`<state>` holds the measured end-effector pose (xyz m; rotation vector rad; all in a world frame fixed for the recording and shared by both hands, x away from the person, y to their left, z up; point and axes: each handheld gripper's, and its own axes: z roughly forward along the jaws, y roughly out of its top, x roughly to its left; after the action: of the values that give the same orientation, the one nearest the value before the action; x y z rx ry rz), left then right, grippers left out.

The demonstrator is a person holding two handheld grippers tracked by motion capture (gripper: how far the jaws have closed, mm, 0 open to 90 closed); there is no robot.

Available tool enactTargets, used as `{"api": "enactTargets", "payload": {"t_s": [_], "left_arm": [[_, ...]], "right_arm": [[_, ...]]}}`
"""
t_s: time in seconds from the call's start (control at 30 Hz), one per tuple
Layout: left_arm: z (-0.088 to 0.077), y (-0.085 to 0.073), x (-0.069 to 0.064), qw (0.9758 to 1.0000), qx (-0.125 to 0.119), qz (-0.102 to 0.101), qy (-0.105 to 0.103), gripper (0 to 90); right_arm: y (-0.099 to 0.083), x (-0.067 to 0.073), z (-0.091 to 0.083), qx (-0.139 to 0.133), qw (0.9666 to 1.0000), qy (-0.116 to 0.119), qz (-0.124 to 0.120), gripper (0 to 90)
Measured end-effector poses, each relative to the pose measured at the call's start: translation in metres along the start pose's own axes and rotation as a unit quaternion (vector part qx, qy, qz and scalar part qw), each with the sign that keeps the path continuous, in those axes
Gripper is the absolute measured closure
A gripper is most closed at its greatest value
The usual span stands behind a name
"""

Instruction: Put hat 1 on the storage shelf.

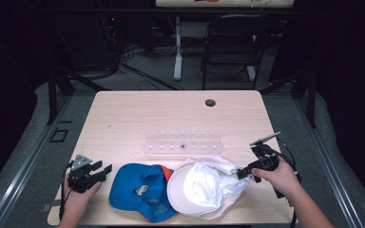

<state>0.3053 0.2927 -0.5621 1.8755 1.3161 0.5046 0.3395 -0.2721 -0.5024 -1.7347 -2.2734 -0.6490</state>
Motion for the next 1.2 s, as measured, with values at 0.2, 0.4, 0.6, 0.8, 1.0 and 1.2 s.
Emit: {"api": "enactTargets", "payload": {"t_s": [0.2, 0.4, 0.6, 0.8, 1.0, 1.2], "left_arm": [[0.001, 0.000, 0.000, 1.0000, -0.003, -0.003, 0.000, 51.6], [0.000, 0.000, 0.000, 1.0000, 0.001, -0.003, -0.001, 51.6], [0.001, 0.000, 0.001, 1.0000, -0.002, -0.005, -0.001, 51.6], [0.001, -0.001, 0.001, 1.0000, -0.003, -0.005, -0.002, 51.6], [0.000, -0.001, 0.001, 1.0000, -0.003, -0.006, -0.001, 51.6], [0.000, -0.001, 0.001, 1.0000, -0.003, -0.005, 0.000, 51.6]], "right_arm": [[0.000, 0.005, -0.010, 0.000, 0.9996, 0.029, 0.006, 60.8], [0.001, 0.015, -0.022, 0.013, 0.9988, 0.047, -0.001, 65.2], [0.004, 0.024, -0.023, 0.026, 0.9993, 0.025, 0.007, 77.1], [0.007, 0.028, -0.023, 0.039, 0.9992, 0.007, 0.000, 79.2], [0.008, 0.033, -0.024, 0.038, 0.9992, 0.001, 0.011, 79.7], [0.011, 0.040, -0.025, 0.045, 0.9982, -0.013, 0.039, 80.7]]}}
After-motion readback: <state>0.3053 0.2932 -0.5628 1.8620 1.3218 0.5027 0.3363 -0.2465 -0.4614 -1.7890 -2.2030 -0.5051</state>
